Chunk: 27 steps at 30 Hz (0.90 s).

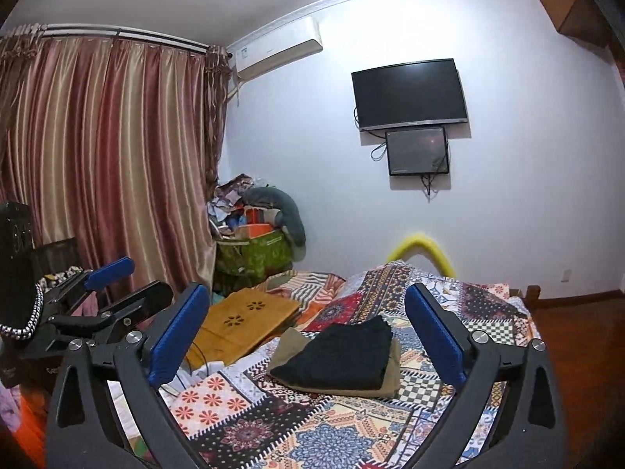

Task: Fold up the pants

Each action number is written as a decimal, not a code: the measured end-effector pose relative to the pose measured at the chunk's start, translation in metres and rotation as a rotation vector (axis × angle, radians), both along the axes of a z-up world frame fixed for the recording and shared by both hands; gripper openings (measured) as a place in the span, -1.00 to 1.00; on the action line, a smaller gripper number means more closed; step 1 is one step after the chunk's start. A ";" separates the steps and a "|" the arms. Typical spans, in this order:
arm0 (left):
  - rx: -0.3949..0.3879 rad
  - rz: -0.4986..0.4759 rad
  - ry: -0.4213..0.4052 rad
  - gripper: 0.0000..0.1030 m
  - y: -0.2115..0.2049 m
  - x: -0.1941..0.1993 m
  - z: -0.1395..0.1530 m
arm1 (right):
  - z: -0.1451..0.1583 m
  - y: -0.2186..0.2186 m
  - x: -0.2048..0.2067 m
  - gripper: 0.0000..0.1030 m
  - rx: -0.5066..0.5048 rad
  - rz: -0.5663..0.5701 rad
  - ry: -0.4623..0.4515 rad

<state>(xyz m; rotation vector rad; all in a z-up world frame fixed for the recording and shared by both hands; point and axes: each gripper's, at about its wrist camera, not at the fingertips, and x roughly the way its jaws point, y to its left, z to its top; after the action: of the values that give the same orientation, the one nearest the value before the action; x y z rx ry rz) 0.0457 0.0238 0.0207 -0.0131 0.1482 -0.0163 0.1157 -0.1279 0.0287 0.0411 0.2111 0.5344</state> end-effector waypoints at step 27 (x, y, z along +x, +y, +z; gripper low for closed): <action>-0.015 -0.010 0.004 0.99 -0.003 -0.001 -0.004 | 0.001 0.002 -0.008 0.99 -0.025 -0.014 0.007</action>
<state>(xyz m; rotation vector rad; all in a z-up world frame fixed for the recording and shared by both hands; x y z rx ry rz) 0.0442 0.0212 0.0168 -0.0271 0.1526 -0.0270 0.1074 -0.1259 0.0293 0.0201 0.2246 0.5179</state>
